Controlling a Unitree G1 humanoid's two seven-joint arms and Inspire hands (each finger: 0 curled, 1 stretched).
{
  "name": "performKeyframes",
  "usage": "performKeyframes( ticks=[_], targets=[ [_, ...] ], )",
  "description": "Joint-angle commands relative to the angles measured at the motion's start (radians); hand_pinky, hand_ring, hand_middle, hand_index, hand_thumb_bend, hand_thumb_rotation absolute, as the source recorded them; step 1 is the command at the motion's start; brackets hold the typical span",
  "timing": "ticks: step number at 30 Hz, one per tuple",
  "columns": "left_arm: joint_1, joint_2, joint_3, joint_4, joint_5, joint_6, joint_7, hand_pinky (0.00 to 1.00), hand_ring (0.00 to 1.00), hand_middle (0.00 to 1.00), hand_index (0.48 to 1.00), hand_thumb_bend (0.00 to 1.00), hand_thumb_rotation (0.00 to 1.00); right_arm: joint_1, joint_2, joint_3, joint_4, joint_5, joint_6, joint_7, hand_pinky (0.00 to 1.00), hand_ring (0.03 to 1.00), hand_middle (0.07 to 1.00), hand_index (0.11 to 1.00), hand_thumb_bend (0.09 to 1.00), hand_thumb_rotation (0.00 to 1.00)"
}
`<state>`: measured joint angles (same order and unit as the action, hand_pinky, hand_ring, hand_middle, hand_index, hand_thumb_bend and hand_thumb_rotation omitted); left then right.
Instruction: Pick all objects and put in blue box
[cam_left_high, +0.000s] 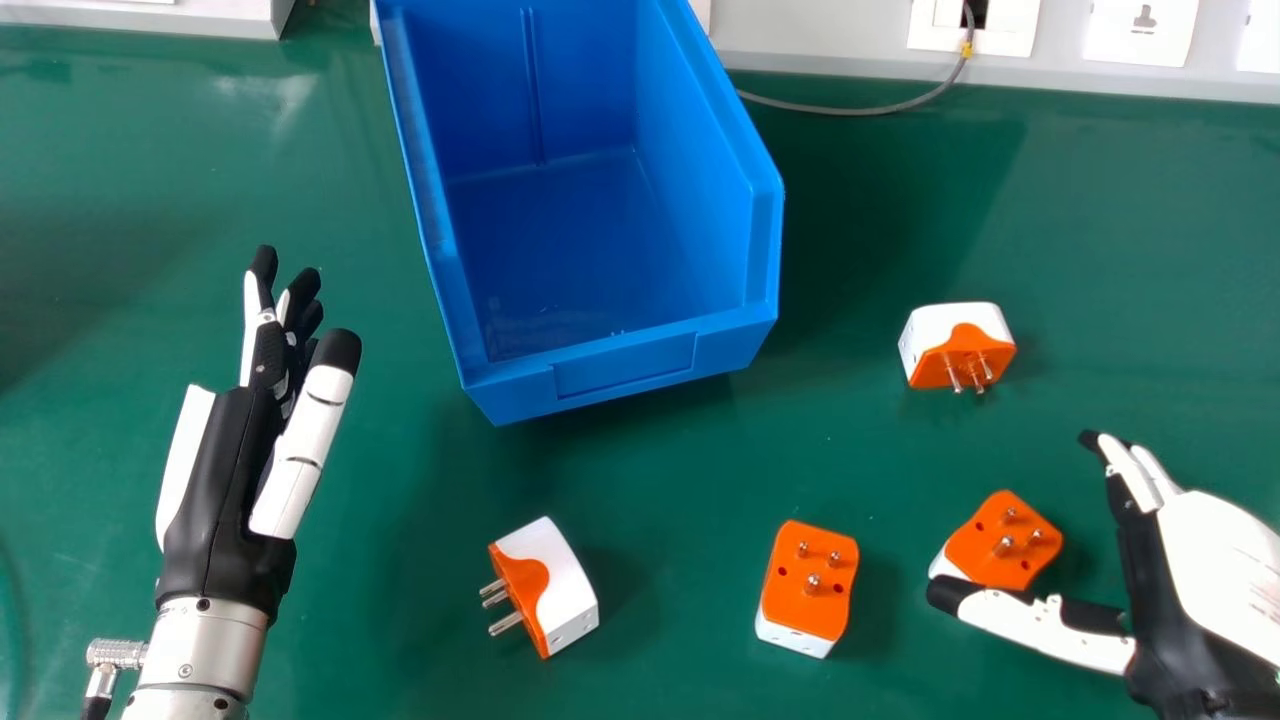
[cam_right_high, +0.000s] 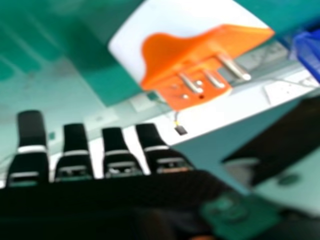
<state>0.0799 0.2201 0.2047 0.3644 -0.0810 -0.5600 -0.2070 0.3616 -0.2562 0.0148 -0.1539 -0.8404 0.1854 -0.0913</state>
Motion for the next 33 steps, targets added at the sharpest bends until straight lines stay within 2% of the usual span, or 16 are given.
performKeyframes(
  ticks=[1, 9, 14, 22, 33],
  targets=[
    [0.008, 0.012, 0.007, -0.03, -0.009, -0.014, -0.001, 1.0, 1.0, 1.0, 1.0, 0.61, 0.89, -0.028, -0.03, 0.012, 0.006, -0.024, 0.029, 0.017, 0.76, 0.89, 0.924, 0.892, 0.993, 0.76],
    [0.023, 0.011, 0.01, -0.059, -0.021, 0.006, -0.01, 1.0, 1.0, 1.0, 1.0, 0.64, 0.89, -0.094, -0.055, 0.085, 0.049, -0.057, 0.116, 0.061, 0.81, 0.91, 0.938, 0.916, 0.947, 0.78],
    [0.034, 0.01, 0.009, -0.084, -0.022, 0.018, -0.01, 1.0, 1.0, 1.0, 1.0, 0.64, 0.89, -0.101, -0.053, 0.125, 0.054, -0.069, 0.16, 0.063, 0.87, 0.941, 0.963, 0.946, 0.885, 0.78],
    [0.023, 0.017, 0.014, -0.068, -0.021, 0.011, -0.013, 1.0, 1.0, 1.0, 1.0, 0.65, 0.89, -0.114, -0.067, 0.184, 0.06, -0.111, 0.213, 0.077, 0.91, 0.96, 0.979, 0.961, 0.847, 0.78],
    [0.001, 0.024, 0.019, -0.039, -0.03, -0.013, -0.028, 1.0, 1.0, 1.0, 1.0, 0.66, 0.9, -0.168, -0.134, 0.212, 0.114, -0.128, 0.232, 0.098, 0.91, 0.958, 0.978, 0.96, 0.799, 0.74]
  ],
)
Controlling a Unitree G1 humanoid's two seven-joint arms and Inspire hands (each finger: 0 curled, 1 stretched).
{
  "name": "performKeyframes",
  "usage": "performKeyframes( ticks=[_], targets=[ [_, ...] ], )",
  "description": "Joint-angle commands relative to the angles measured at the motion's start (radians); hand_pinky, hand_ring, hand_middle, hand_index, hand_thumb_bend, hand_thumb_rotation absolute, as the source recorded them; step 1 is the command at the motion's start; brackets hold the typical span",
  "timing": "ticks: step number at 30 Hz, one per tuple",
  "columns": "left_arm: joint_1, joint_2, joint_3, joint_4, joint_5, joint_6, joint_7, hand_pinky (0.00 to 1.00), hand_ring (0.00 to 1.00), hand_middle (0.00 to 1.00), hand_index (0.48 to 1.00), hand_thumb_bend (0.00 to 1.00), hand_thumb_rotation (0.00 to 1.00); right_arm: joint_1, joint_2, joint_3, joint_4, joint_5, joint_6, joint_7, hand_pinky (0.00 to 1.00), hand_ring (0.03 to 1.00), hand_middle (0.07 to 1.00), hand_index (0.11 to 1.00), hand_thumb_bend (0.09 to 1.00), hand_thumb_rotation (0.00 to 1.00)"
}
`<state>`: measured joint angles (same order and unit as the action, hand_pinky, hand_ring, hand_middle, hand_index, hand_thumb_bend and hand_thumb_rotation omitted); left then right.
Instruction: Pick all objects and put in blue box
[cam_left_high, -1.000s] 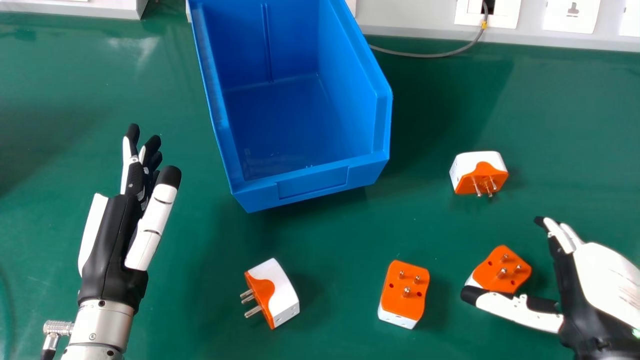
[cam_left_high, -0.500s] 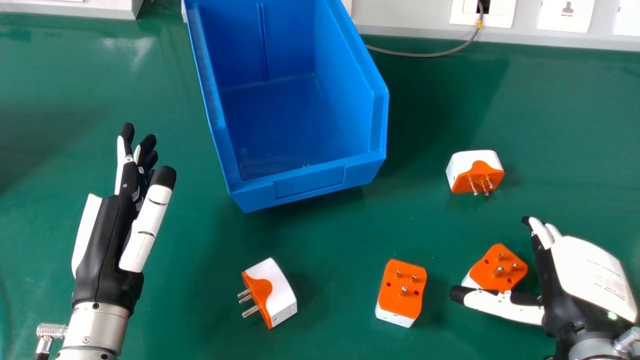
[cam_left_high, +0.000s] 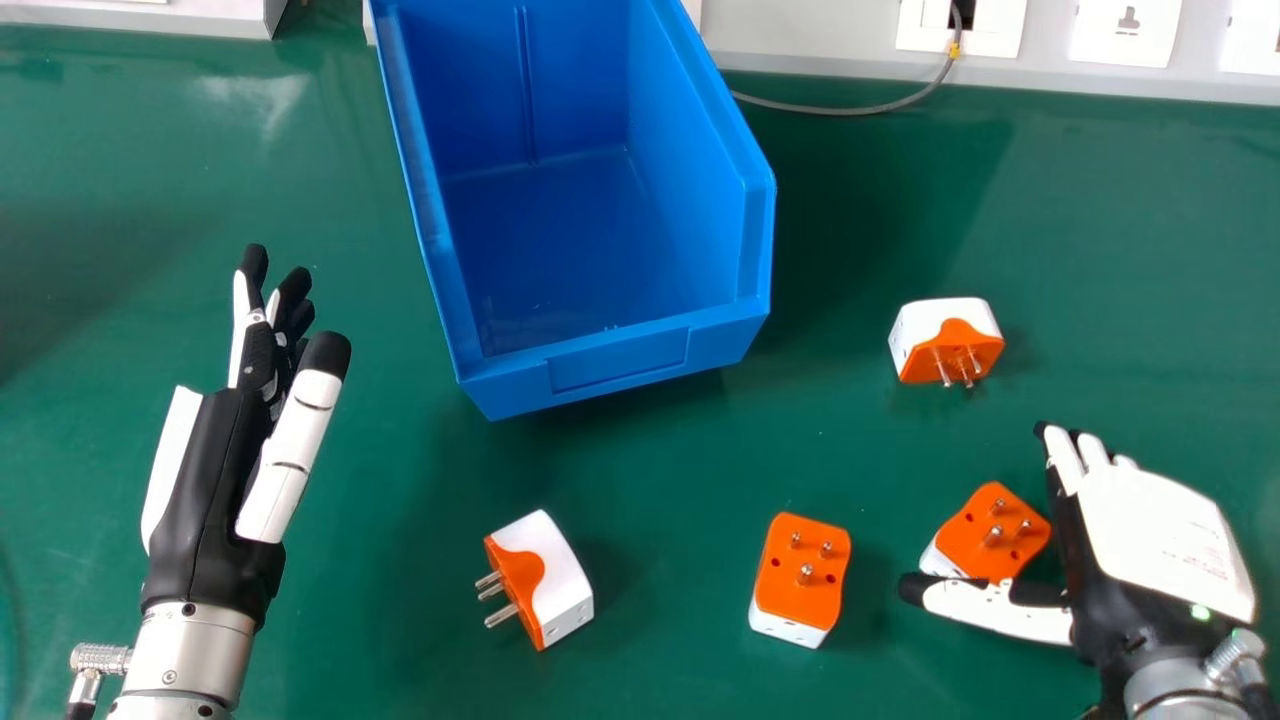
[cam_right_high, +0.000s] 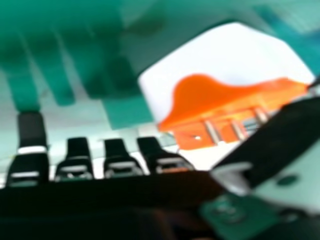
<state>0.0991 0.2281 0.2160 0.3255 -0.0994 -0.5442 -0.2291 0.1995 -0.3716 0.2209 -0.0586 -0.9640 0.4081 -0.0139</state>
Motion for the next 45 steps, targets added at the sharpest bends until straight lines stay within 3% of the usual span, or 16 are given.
performKeyframes(
  ticks=[1, 4, 10, 15, 16, 23, 33, 45],
  targets=[
    [-0.019, 0.016, 0.007, 0.003, -0.012, -0.032, -0.008, 1.0, 1.0, 1.0, 1.0, 0.65, 0.9, -0.008, -0.023, 0.008, 0.021, -0.006, 0.012, 0.023, 0.91, 0.958, 0.977, 0.96, 0.793, 0.73],
    [-0.019, 0.017, 0.007, 0.003, -0.009, -0.039, -0.01, 1.0, 1.0, 1.0, 1.0, 0.64, 0.91, -0.016, -0.035, 0.01, 0.024, -0.01, 0.018, 0.033, 0.91, 0.957, 0.977, 0.959, 0.778, 0.71],
    [-0.028, 0.027, 0.009, 0.028, -0.012, -0.05, -0.018, 1.0, 1.0, 1.0, 1.0, 0.64, 0.92, -0.032, -0.054, 0.011, 0.032, -0.014, 0.021, 0.05, 0.91, 0.954, 0.976, 0.957, 0.77, 0.68],
    [-0.022, 0.029, 0.01, 0.019, -0.014, -0.049, -0.021, 1.0, 1.0, 1.0, 1.0, 0.64, 0.93, -0.031, -0.069, 0.012, 0.004, -0.019, 0.029, 0.087, 0.9, 0.951, 0.974, 0.953, 0.77, 0.65],
    [-0.02, 0.029, 0.01, 0.017, -0.014, -0.048, -0.02, 1.0, 1.0, 1.0, 1.0, 0.65, 0.93, -0.027, -0.072, 0.013, -0.006, -0.018, 0.03, 0.095, 0.9, 0.95, 0.974, 0.952, 0.766, 0.6],
    [-0.005, 0.027, 0.008, -0.018, -0.014, -0.022, -0.014, 1.0, 1.0, 1.0, 1.0, 0.66, 0.93, -0.001, -0.08, 0.03, -0.039, -0.024, 0.025, 0.127, 0.9, 0.95, 0.974, 0.952, 0.758, 0.57],
    [0.002, 0.035, 0.005, -0.037, 0.006, -0.007, -0.001, 1.0, 1.0, 1.0, 1.0, 0.68, 0.93, 0.021, -0.095, 0.043, -0.11, -0.024, 0.034, 0.223, 0.9, 0.951, 0.976, 0.951, 0.748, 0.53],
    [0.013, 0.033, 0.001, -0.09, 0.008, 0.056, 0.01, 1.0, 1.0, 1.0, 1.0, 0.69, 0.94, -0.004, -0.129, 0.038, -0.104, -0.015, 0.012, 0.279, 0.89, 0.94, 0.967, 0.943, 0.735, 0.5]
  ],
)
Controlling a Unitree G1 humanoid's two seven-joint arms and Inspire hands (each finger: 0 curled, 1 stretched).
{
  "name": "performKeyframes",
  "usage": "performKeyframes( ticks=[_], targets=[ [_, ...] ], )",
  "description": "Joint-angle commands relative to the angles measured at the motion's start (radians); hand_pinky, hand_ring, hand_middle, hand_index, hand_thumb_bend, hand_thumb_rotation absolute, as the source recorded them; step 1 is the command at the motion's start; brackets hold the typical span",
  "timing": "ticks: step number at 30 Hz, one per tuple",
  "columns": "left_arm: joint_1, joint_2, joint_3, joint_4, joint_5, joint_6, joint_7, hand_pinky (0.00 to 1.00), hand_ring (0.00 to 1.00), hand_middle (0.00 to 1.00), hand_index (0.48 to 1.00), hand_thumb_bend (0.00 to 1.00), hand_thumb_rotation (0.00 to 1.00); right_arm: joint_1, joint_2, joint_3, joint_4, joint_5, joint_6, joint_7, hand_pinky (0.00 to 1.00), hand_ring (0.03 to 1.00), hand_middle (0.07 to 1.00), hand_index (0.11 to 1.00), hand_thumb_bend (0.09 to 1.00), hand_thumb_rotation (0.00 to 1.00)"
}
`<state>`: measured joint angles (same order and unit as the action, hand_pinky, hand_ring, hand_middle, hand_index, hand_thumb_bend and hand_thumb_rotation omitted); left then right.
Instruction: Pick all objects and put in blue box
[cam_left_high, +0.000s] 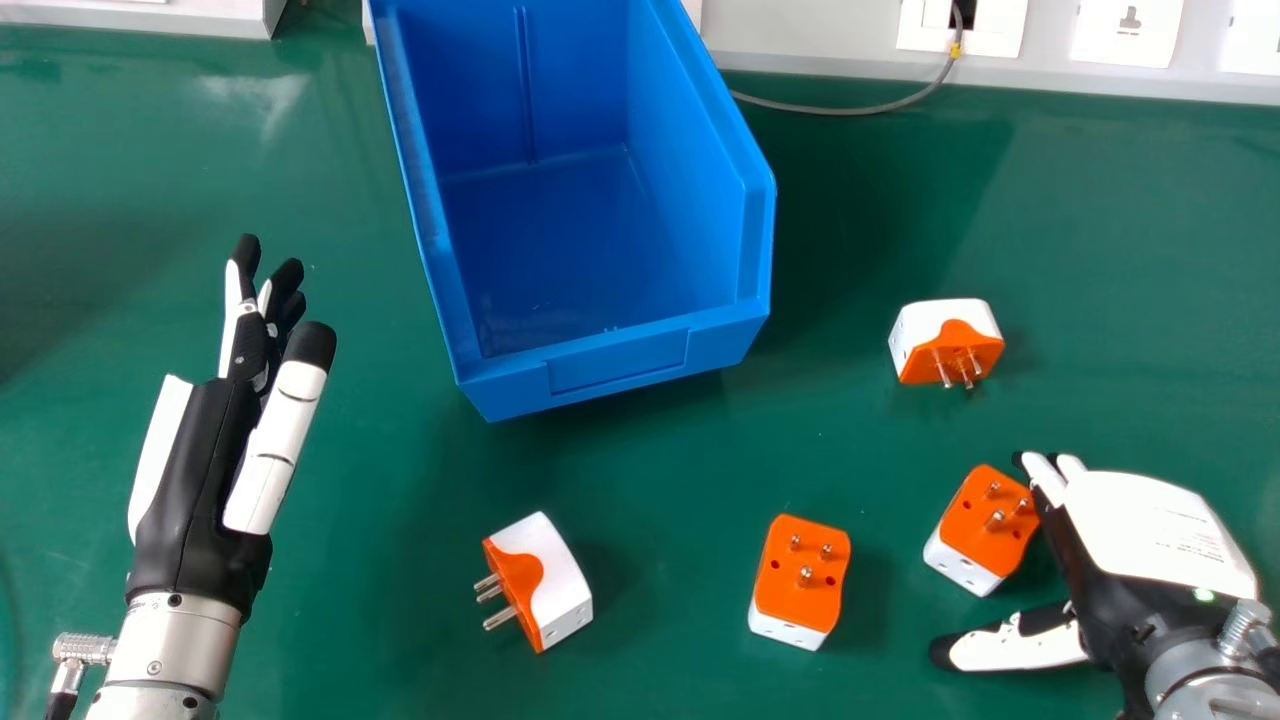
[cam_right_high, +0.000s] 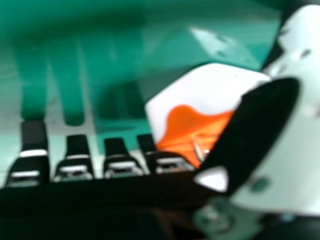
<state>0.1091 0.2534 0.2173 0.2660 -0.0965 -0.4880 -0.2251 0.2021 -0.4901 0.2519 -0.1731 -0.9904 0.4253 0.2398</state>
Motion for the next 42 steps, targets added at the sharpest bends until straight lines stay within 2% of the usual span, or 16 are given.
performKeyframes(
  ticks=[1, 4, 9, 12, 15, 18, 23, 26, 31, 35, 42],
  targets=[
    [0.004, 0.007, -0.001, -0.034, 0.005, 0.003, 0.006, 1.0, 1.0, 1.0, 1.0, 0.69, 0.94, -0.01, -0.012, 0.006, 0.01, 0.011, -0.004, 0.031, 0.89, 0.94, 0.967, 0.943, 0.735, 0.5],
    [0.004, 0.006, -0.001, -0.033, 0.005, 0.004, 0.005, 1.0, 1.0, 1.0, 1.0, 0.69, 0.94, -0.022, -0.017, 0.008, 0.018, 0.007, -0.003, 0.04, 0.88, 0.937, 0.964, 0.942, 0.728, 0.49],
    [-0.005, 0.006, -0.001, -0.015, 0.002, 0.004, 0.003, 1.0, 1.0, 1.0, 1.0, 0.69, 0.94, -0.047, -0.026, 0.008, 0.032, 0.0, 0.001, 0.053, 0.87, 0.933, 0.96, 0.939, 0.72, 0.48],
    [-0.006, 0.004, -0.003, -0.014, 0.002, 0.003, 0.003, 1.0, 1.0, 1.0, 1.0, 0.69, 0.94, -0.063, -0.03, 0.007, 0.044, -0.001, 0.004, 0.055, 0.87, 0.928, 0.953, 0.935, 0.715, 0.48],
    [-0.003, 0.003, -0.004, -0.02, -0.002, -0.001, -0.001, 1.0, 1.0, 1.0, 1.0, 0.69, 0.94, -0.07, -0.03, 0.006, 0.049, -0.004, 0.006, 0.05, 0.87, 0.926, 0.95, 0.931, 0.711, 0.48],
    [-0.004, 0.005, -0.004, -0.009, -0.004, -0.014, -0.007, 1.0, 1.0, 1.0, 1.0, 0.68, 0.94, -0.077, -0.027, 0.008, 0.055, -0.005, 0.005, 0.043, 0.86, 0.924, 0.949, 0.928, 0.707, 0.48],
    [-0.01, 0.005, -0.006, 0.007, 0.007, -0.024, -0.003, 1.0, 1.0, 1.0, 1.0, 0.68, 0.94, -0.079, -0.025, 0.009, 0.042, -0.006, 0.004, 0.04, 0.86, 0.923, 0.947, 0.923, 0.704, 0.48],
    [-0.009, 0.004, -0.008, 0.008, 0.006, -0.025, -0.003, 1.0, 1.0, 1.0, 1.0, 0.68, 0.94, -0.087, -0.023, 0.011, 0.042, -0.005, 0.005, 0.044, 0.85, 0.918, 0.943, 0.917, 0.701, 0.48],
    [0.002, 0.002, -0.014, -0.014, 0.013, -0.018, 0.001, 1.0, 1.0, 1.0, 1.0, 0.69, 0.94, -0.095, -0.021, 0.013, 0.031, -0.005, 0.005, 0.052, 0.85, 0.913, 0.938, 0.912, 0.7, 0.48],
    [0.004, 0.005, -0.014, -0.018, 0.011, -0.01, 0.001, 1.0, 1.0, 1.0, 1.0, 0.69, 0.94, -0.103, -0.017, 0.021, 0.046, -0.004, -0.001, 0.043, 0.84, 0.909, 0.937, 0.912, 0.7, 0.48],
    [0.011, 0.006, -0.013, -0.018, 0.009, -0.009, -0.001, 1.0, 1.0, 1.0, 1.0, 0.69, 0.94, -0.11, -0.022, 0.033, 0.039, -0.004, -0.003, 0.062, 0.84, 0.903, 0.934, 0.909, 0.695, 0.47]
  ],
)
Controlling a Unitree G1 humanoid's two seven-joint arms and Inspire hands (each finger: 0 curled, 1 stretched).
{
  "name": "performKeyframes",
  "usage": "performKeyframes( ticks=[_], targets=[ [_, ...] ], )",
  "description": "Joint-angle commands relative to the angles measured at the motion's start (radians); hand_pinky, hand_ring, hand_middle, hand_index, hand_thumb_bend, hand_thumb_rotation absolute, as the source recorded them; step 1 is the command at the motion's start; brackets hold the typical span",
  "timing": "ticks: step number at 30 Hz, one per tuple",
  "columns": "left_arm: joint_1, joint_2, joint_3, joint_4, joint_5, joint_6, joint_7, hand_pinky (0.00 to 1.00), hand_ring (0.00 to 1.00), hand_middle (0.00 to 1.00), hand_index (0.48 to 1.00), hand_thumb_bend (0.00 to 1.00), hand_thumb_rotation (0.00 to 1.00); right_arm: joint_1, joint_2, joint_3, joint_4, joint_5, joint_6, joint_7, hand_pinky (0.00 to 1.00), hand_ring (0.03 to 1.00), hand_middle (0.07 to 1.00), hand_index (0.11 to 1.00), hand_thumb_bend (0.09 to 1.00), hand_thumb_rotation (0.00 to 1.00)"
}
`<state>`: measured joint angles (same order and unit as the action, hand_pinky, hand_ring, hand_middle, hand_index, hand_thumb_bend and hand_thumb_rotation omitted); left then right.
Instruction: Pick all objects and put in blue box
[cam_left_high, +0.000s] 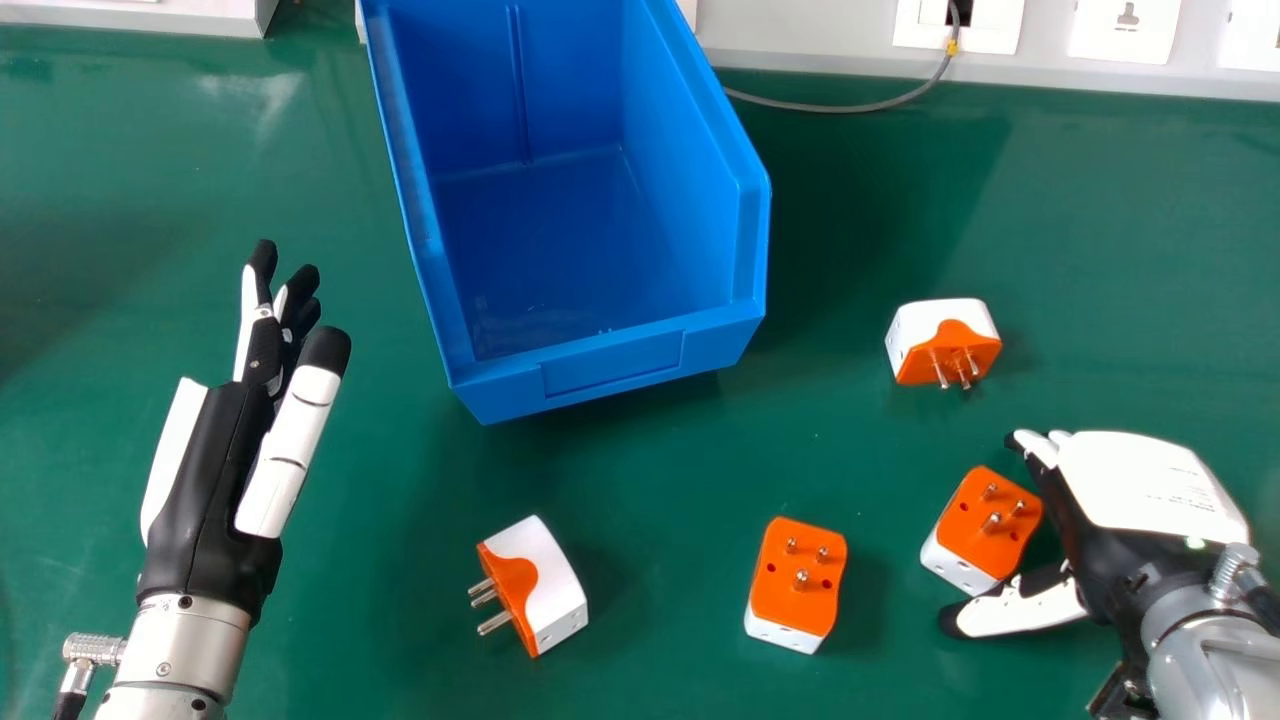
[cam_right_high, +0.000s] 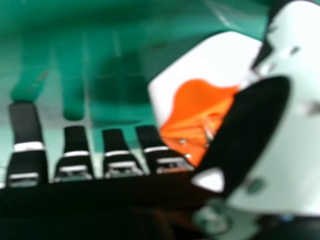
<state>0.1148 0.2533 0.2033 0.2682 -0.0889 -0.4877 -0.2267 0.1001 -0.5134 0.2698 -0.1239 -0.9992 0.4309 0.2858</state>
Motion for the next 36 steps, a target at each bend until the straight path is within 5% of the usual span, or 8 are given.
performKeyframes(
  ticks=[1, 20, 36],
  targets=[
    [0.005, 0.006, 0.001, -0.022, 0.0, -0.007, 0.0, 1.0, 1.0, 1.0, 1.0, 0.69, 0.95, -0.009, 0.0, 0.016, -0.013, 0.004, -0.009, 0.021, 0.84, 0.902, 0.934, 0.908, 0.694, 0.47],
    [0.005, -0.002, -0.01, -0.041, -0.006, 0.019, -0.005, 1.0, 1.0, 1.0, 1.0, 0.69, 0.95, -0.037, -0.005, 0.042, -0.02, -0.042, -0.013, 0.073, 0.82, 0.893, 0.917, 0.895, 0.683, 0.47],
    [-0.001, -0.003, -0.015, -0.034, -0.006, 0.02, -0.003, 1.0, 1.0, 1.0, 1.0, 0.69, 0.95, -0.056, 0.002, 0.052, 0.004, -0.047, -0.016, 0.068, 0.75, 0.84, 0.863, 0.845, 0.657, 0.45]
  ],
)
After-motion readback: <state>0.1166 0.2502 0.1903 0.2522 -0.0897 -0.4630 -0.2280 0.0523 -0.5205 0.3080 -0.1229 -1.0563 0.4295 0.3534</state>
